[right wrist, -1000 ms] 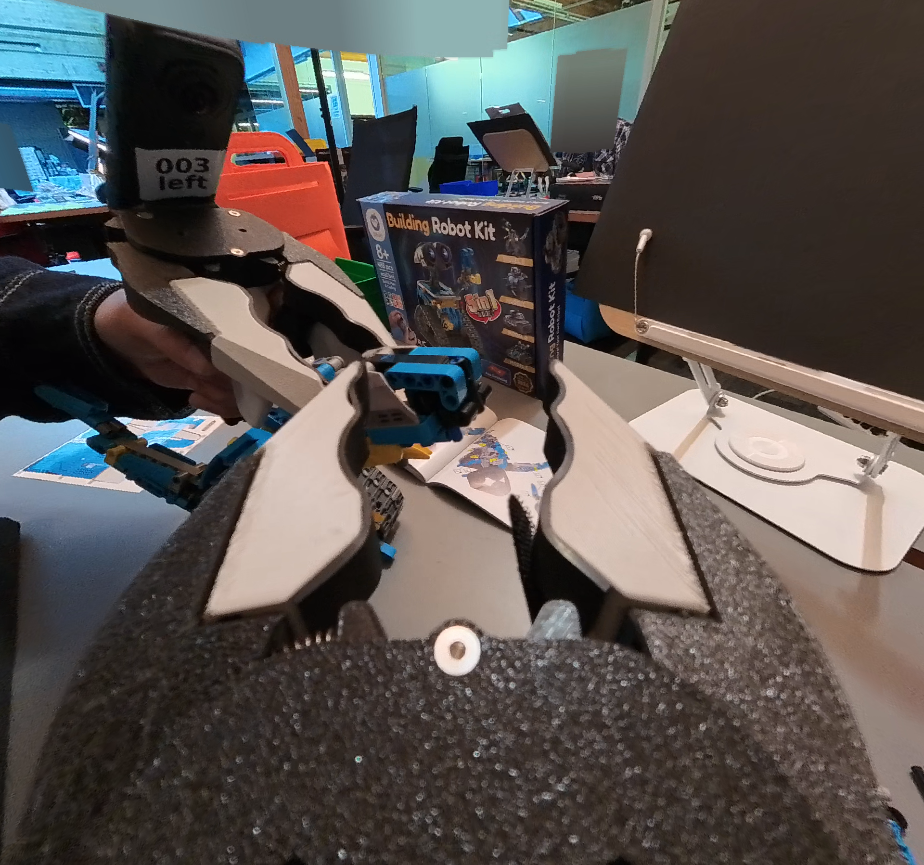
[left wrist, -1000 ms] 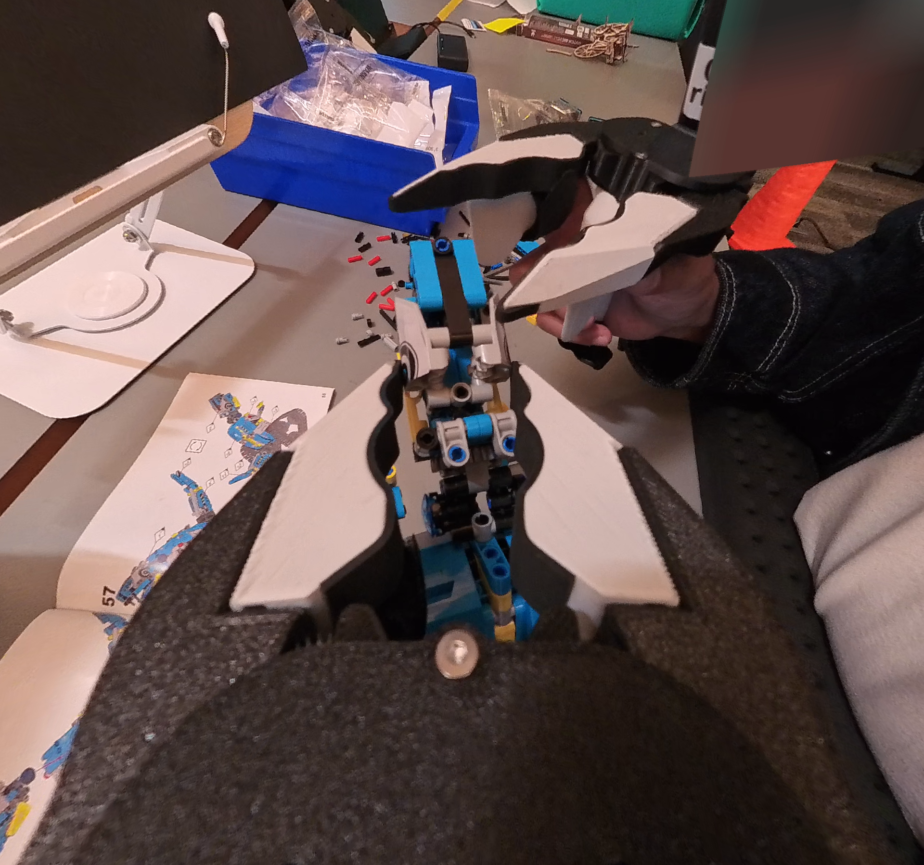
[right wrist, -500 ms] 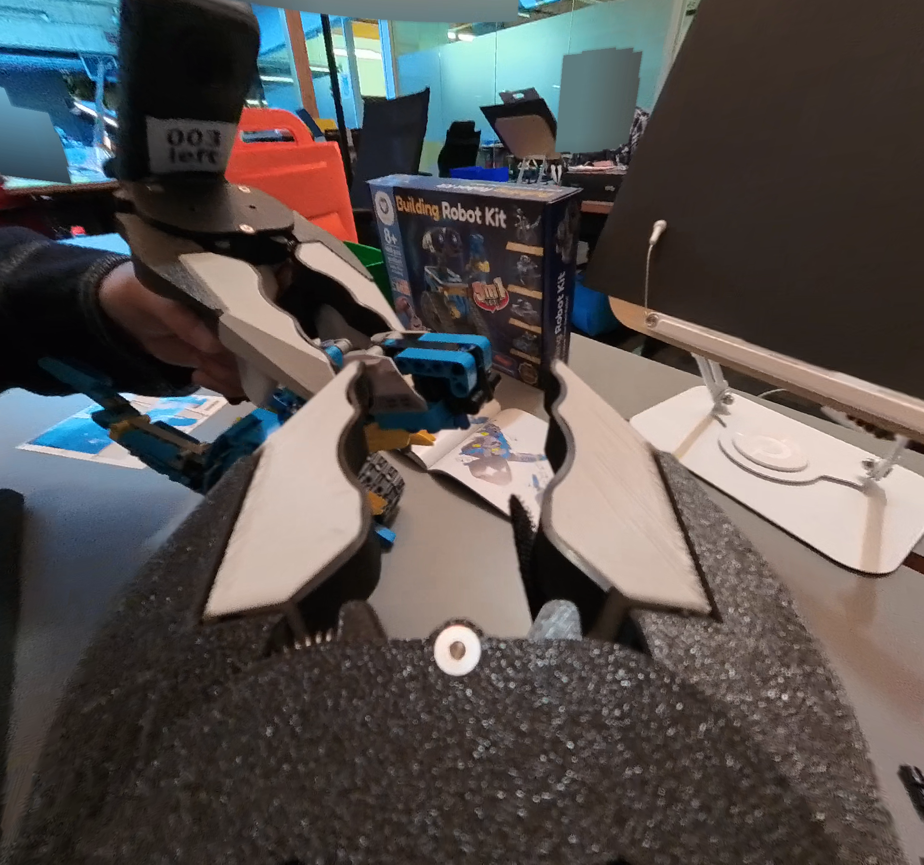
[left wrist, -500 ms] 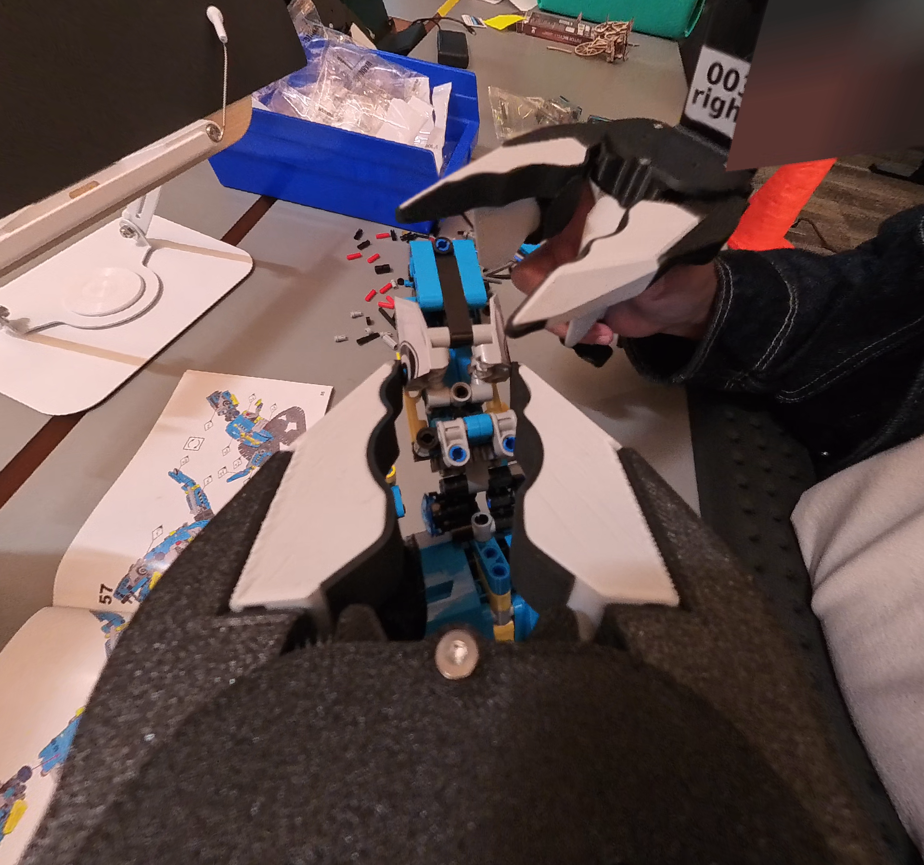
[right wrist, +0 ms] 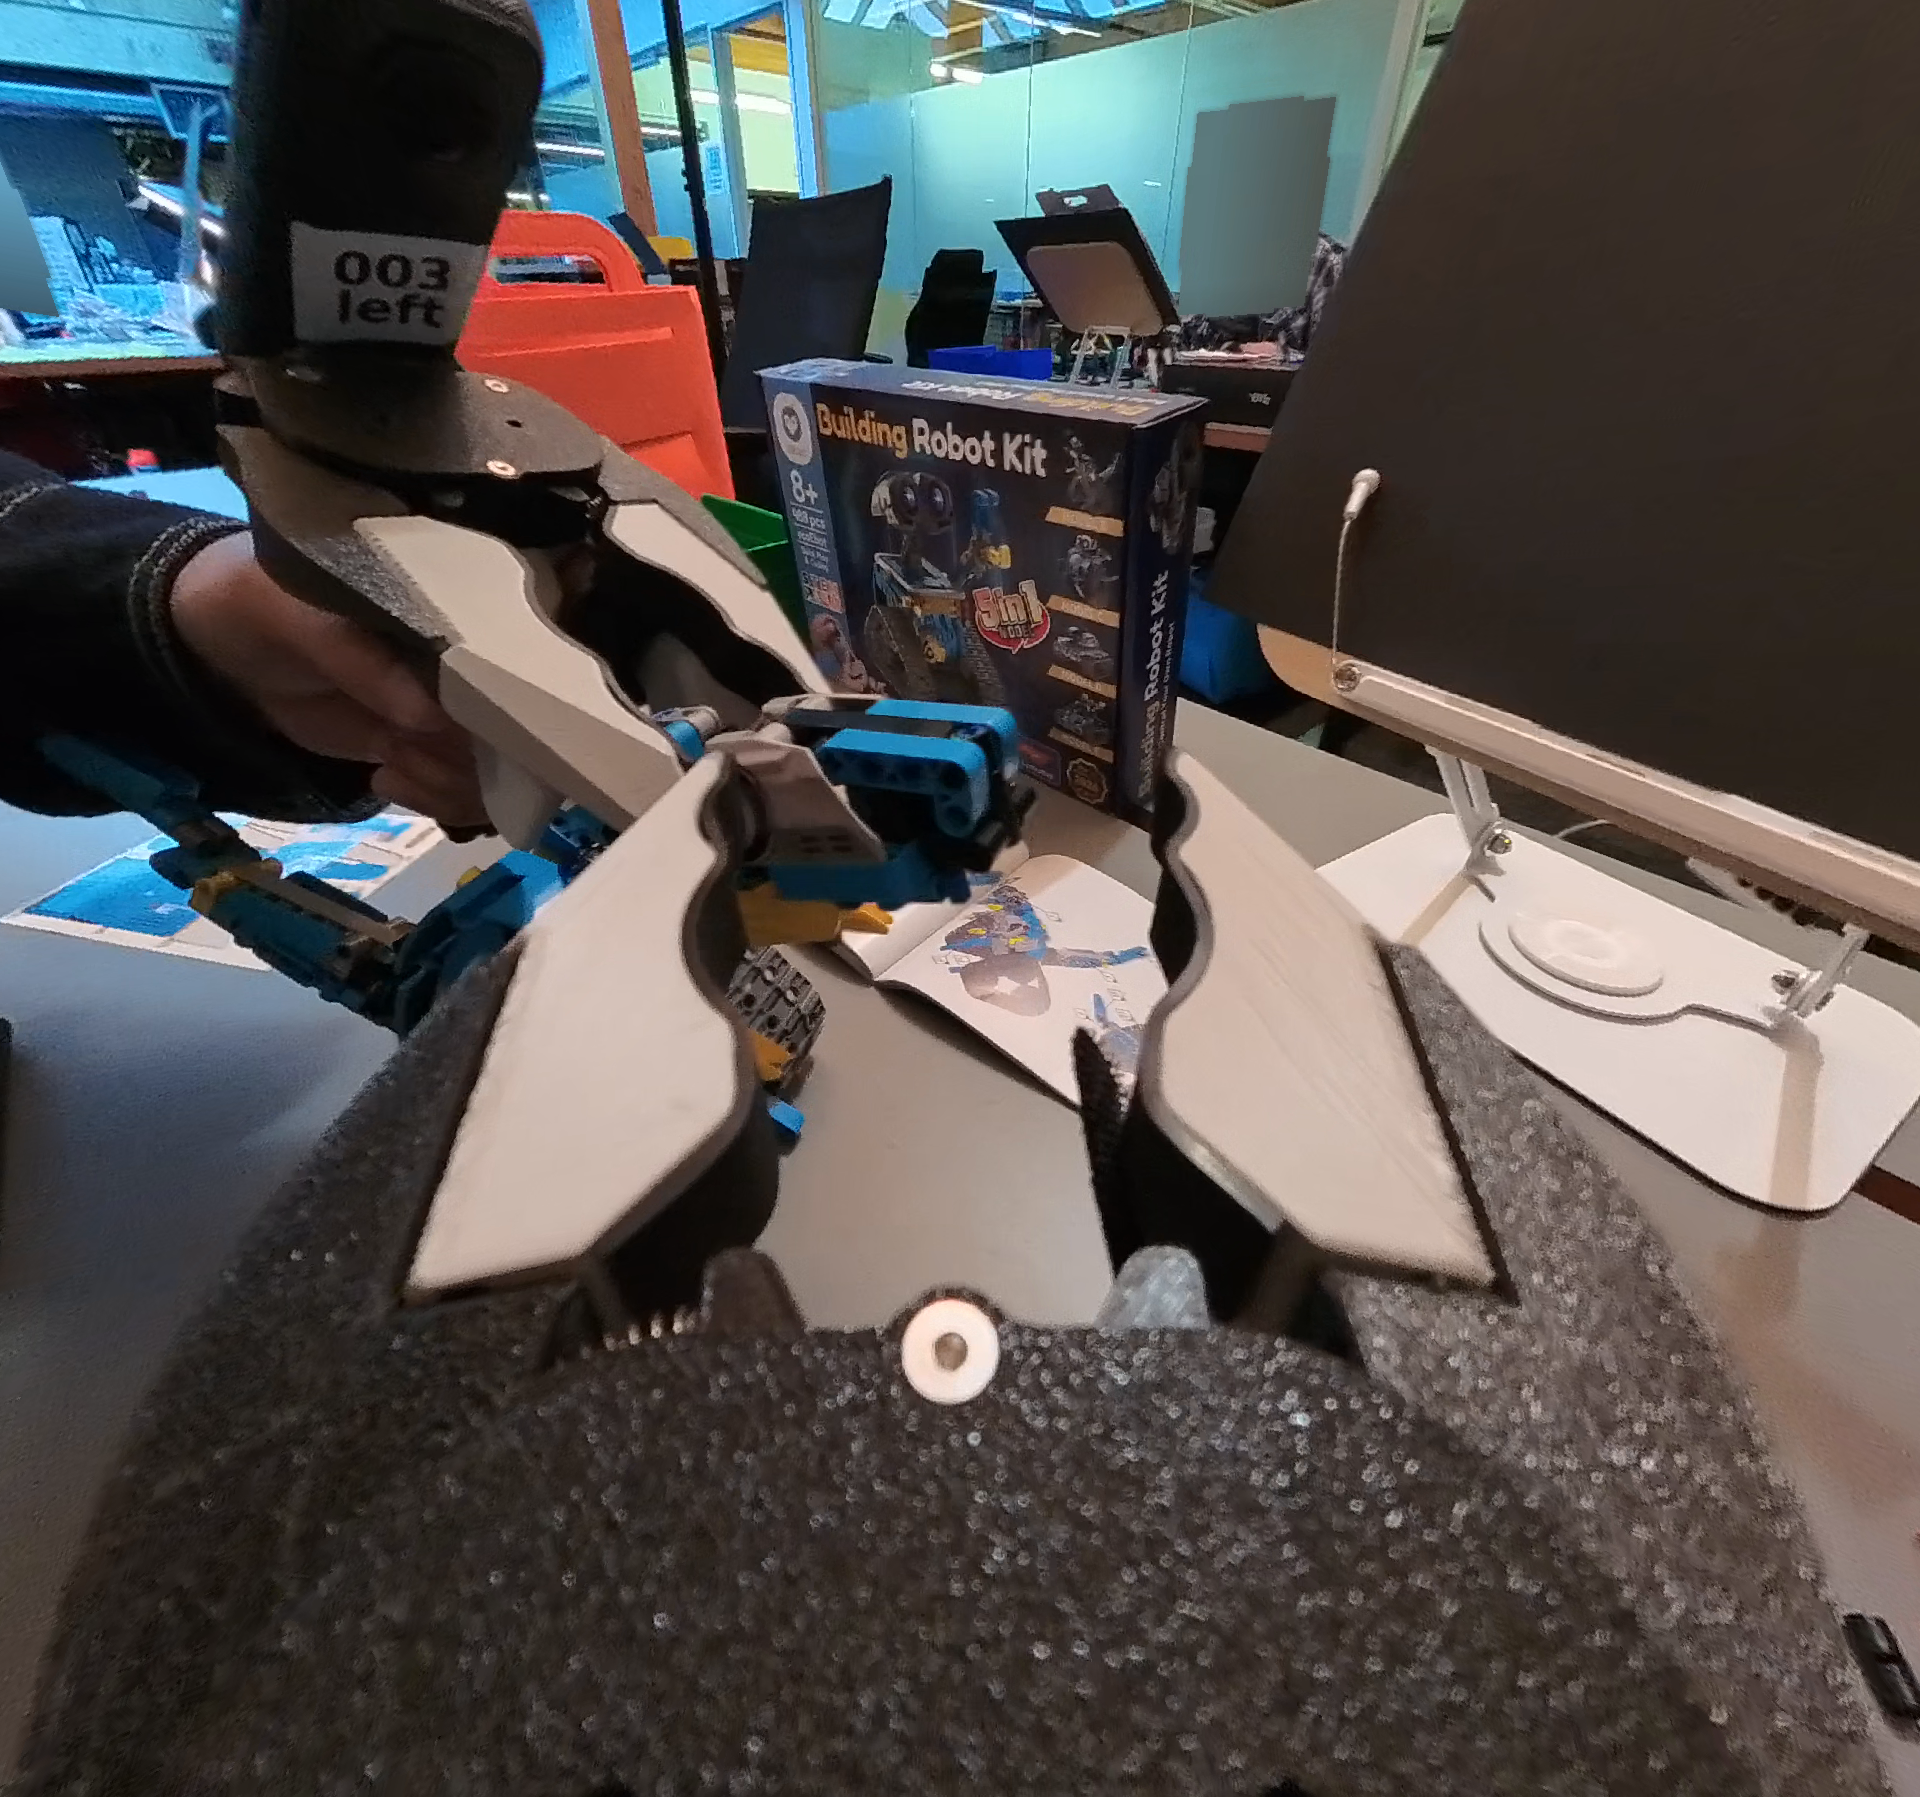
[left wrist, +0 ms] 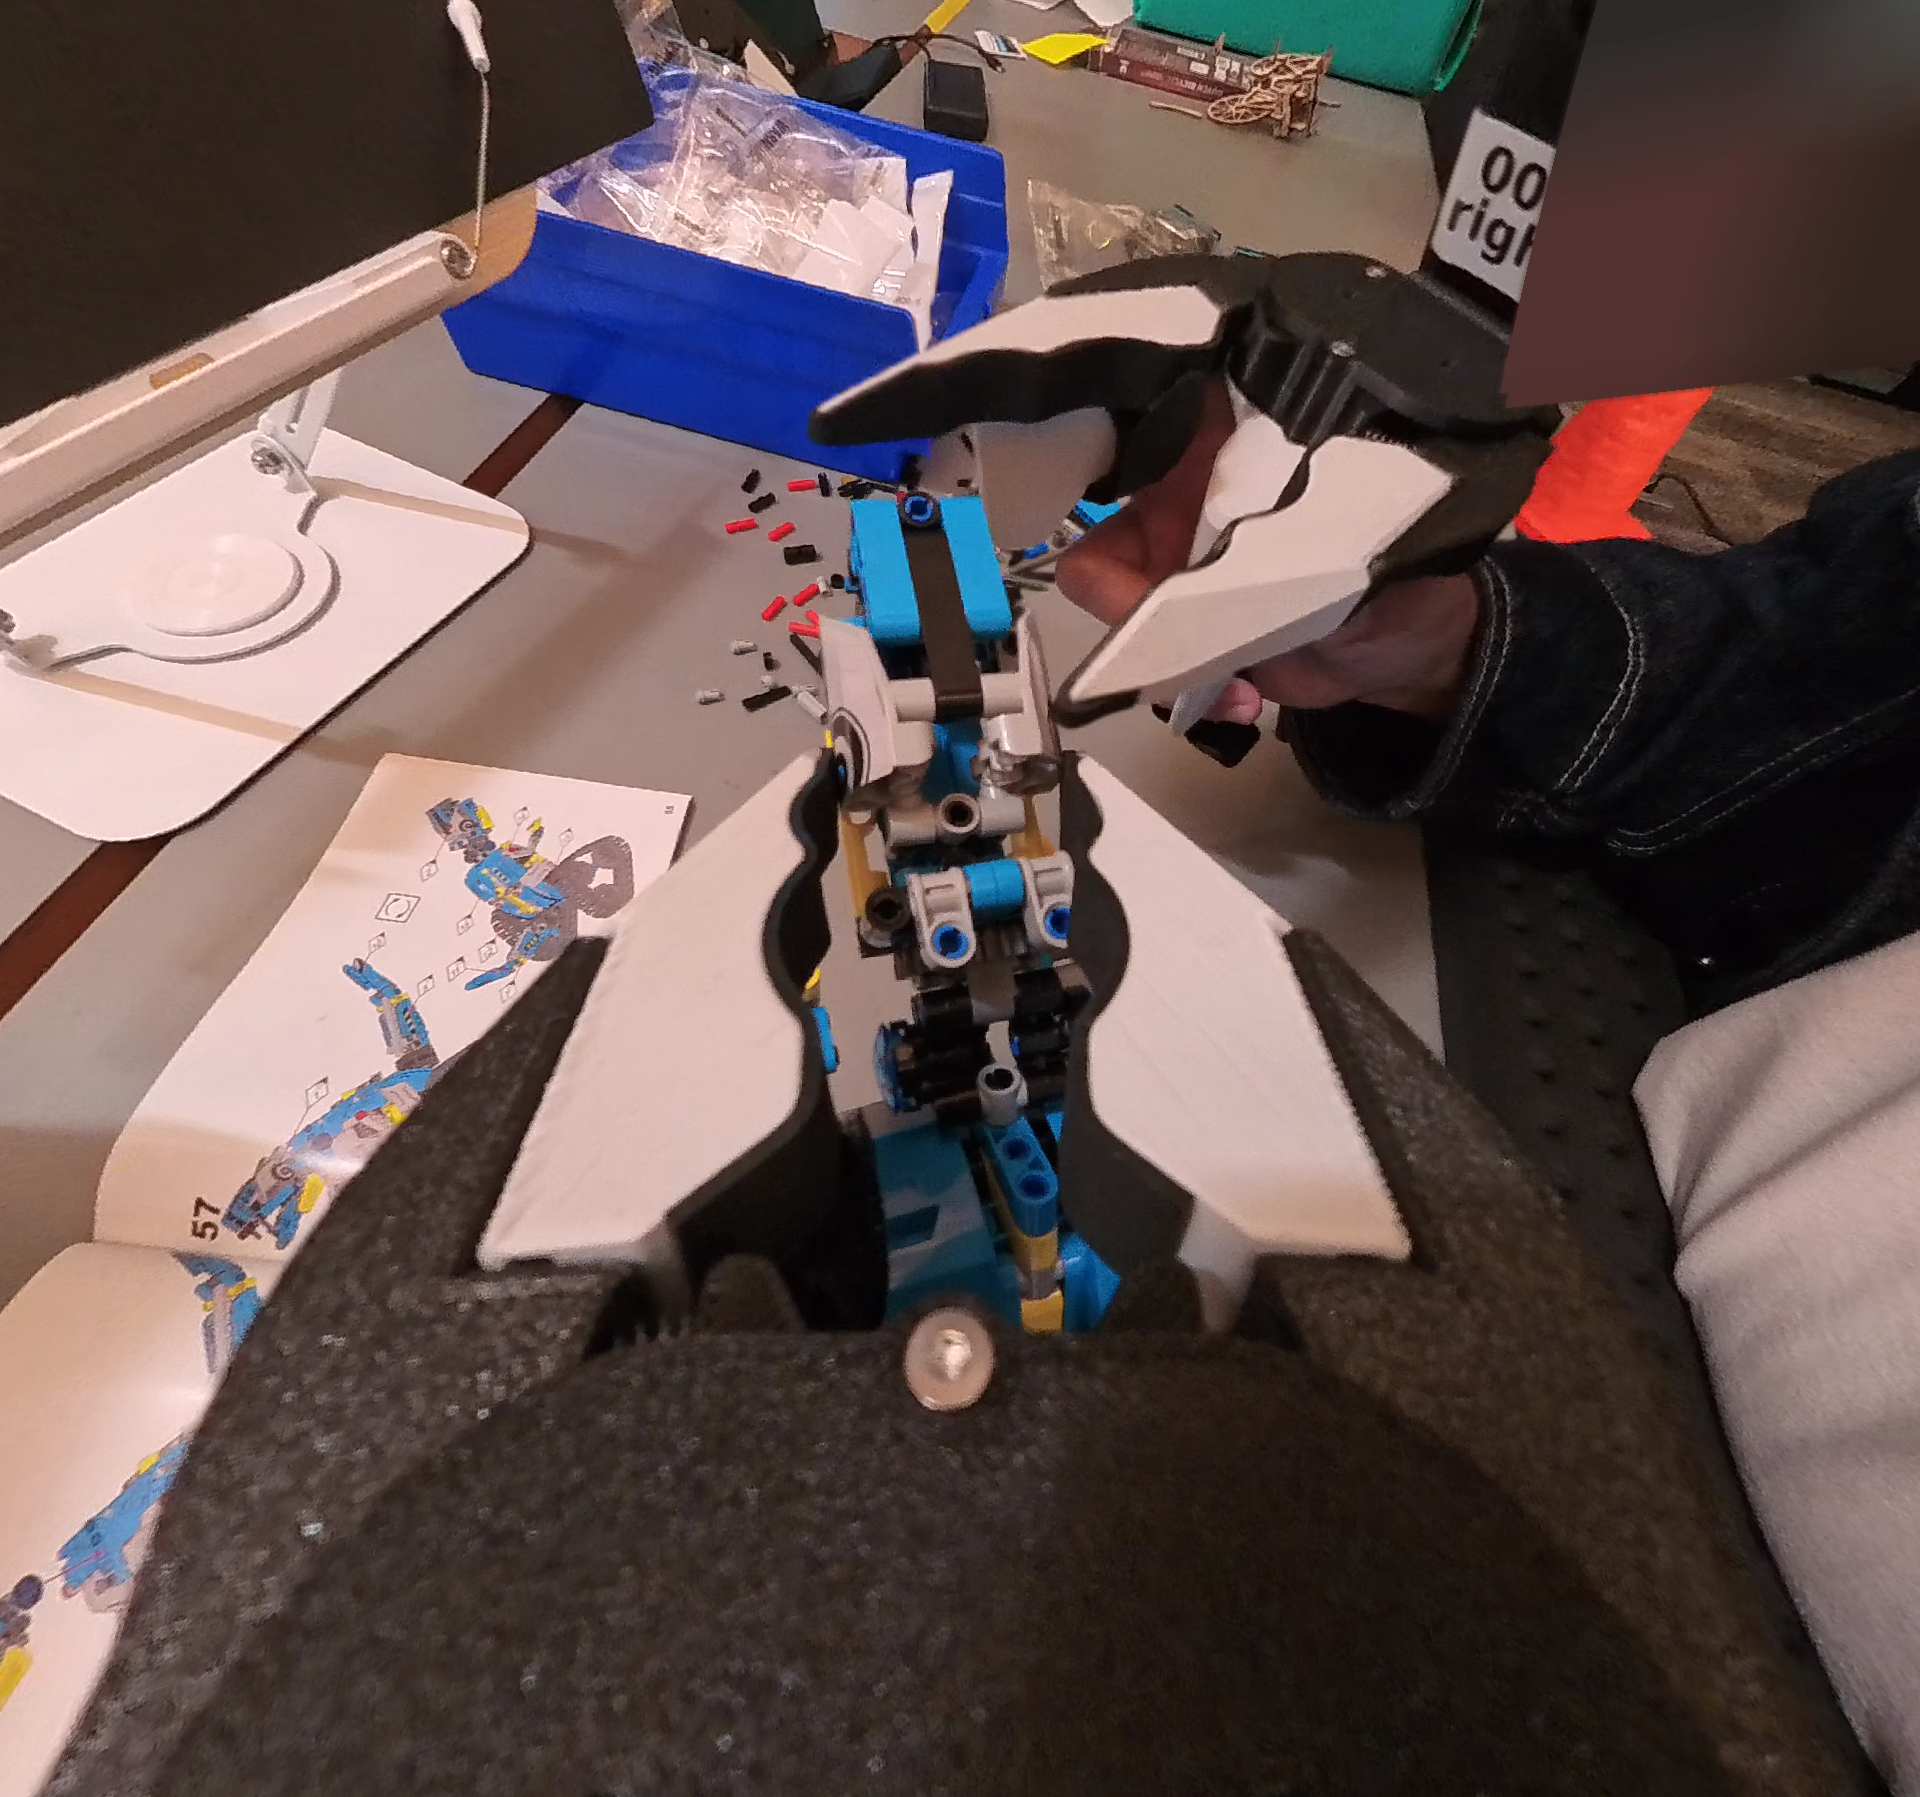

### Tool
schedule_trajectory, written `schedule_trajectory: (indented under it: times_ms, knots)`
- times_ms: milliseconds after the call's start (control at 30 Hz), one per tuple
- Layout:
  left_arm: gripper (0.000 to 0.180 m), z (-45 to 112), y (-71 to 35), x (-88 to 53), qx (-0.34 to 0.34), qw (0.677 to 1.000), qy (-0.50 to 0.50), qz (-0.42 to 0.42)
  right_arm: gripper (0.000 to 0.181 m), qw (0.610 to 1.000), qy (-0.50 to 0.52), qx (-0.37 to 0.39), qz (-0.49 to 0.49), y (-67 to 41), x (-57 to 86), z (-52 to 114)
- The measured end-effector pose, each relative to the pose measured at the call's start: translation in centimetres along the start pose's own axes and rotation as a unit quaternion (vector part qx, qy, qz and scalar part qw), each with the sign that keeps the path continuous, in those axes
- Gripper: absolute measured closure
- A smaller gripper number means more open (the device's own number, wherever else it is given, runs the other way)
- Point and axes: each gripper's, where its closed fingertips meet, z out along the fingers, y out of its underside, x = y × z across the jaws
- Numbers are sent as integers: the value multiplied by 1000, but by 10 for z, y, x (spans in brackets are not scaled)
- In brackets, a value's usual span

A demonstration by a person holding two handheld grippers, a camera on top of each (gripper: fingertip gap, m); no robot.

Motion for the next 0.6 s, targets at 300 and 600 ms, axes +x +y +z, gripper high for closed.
schedule_trajectory:
  times_ms: [300, 600]
  knots:
    - [139, 1, 0, 1, 0, 1000, -3, 1, 116, 1000, -8, 27, 11, -12, 5, -11]
    - [139, 1, 0, -2, -1, 1000, -10, -2, 107, 1000, 6, 0, -5, -2, 3, 0]
